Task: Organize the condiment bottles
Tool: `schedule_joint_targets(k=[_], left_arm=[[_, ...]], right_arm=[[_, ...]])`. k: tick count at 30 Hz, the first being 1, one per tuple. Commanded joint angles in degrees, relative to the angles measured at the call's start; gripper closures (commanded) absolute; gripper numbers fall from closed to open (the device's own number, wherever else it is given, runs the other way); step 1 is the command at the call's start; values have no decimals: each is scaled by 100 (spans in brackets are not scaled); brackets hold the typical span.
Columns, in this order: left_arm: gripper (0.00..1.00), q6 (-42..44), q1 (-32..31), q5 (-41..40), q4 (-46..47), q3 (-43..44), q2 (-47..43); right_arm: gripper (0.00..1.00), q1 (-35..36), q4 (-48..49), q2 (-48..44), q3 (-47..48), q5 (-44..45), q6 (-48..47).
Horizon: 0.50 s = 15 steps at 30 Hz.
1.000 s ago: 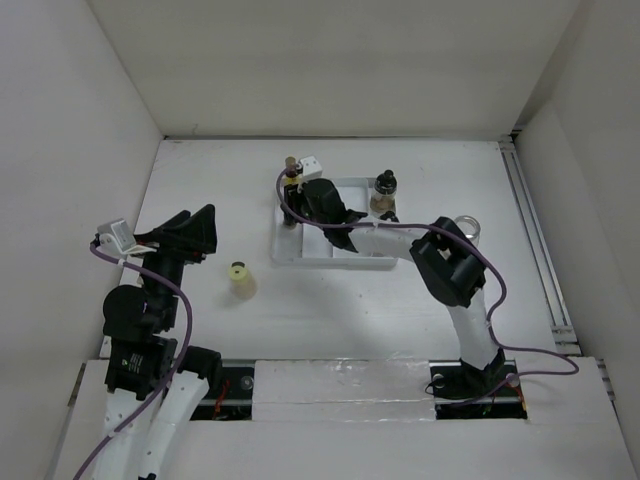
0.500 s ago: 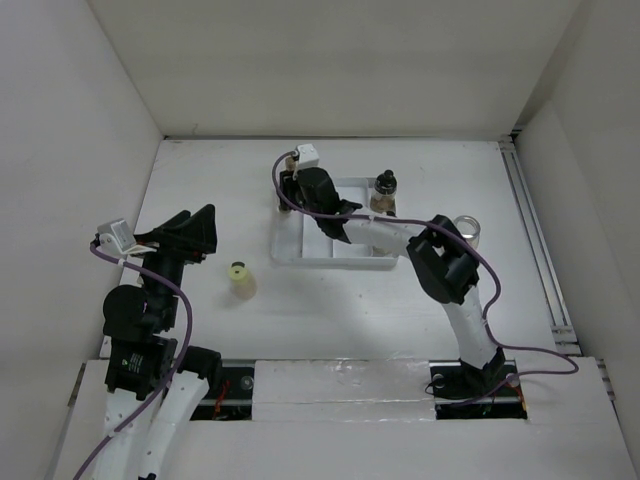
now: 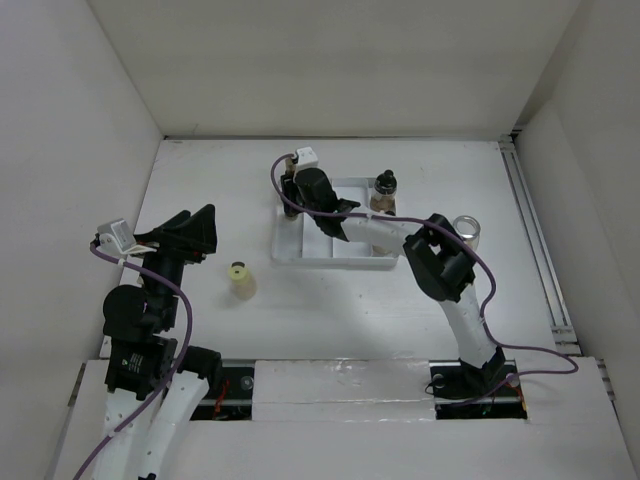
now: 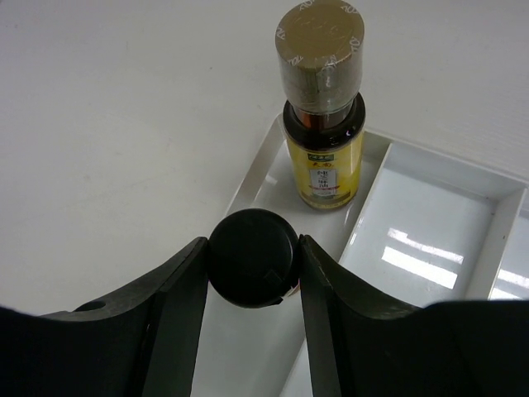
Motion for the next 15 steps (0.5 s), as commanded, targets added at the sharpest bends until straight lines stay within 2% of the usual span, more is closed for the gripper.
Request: schedule_joint_targets(k=[1, 4, 8, 10, 15], left_arm=[[35, 84, 18, 92, 348, -51, 46], [35, 84, 18, 92, 348, -51, 46], [35, 84, 18, 92, 348, -51, 46], [35, 84, 18, 145, 348, -51, 46], [35, 84, 18, 145, 348, -51, 46]], right_arm=[[52, -36, 35, -9, 315, 88, 35], [51, -89, -131, 62, 438, -26, 35], [38, -89, -132, 114, 509, -26, 35], [28, -89, -132, -17, 456, -26, 35], [18, -89, -132, -500, 246, -131, 35]])
